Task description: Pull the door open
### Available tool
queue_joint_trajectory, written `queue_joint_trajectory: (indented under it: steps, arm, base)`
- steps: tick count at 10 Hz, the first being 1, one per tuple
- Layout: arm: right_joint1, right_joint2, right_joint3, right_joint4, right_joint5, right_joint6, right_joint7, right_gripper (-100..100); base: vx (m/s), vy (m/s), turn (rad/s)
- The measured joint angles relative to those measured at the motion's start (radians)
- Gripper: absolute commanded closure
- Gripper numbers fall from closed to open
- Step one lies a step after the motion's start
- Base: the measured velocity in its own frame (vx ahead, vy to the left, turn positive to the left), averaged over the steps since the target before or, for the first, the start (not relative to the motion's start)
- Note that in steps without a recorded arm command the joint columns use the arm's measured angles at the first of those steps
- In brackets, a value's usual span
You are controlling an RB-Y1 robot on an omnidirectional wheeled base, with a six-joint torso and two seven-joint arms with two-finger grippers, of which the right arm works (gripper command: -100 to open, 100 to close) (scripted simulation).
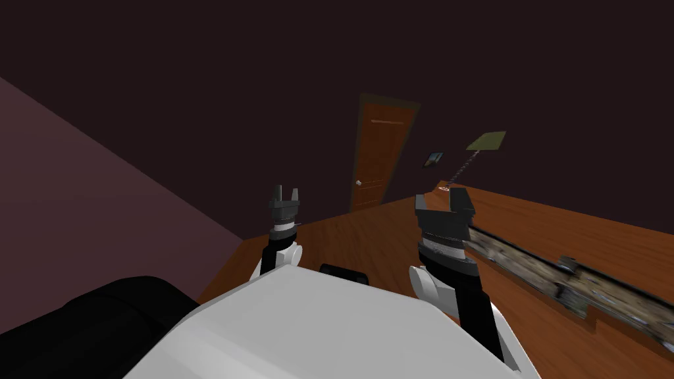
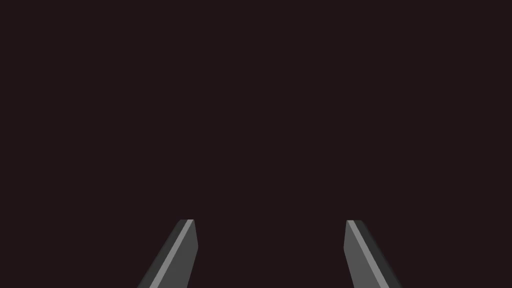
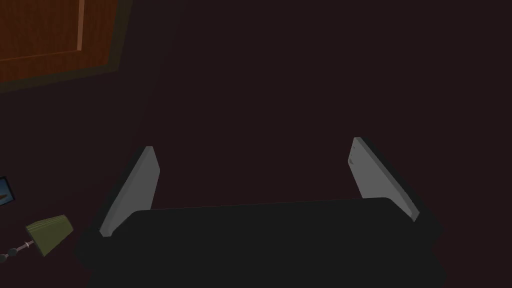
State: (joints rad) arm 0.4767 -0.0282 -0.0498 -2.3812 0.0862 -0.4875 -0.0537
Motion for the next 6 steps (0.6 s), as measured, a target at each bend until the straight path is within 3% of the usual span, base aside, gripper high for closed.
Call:
queue_joint_trajectory:
  steps: [6]
  arm:
    - [-0.04,-0.028,-0.018,0.116,0.028,-0.019,0.087,-100]
  base:
    - [0.126,-0.039,0.054]
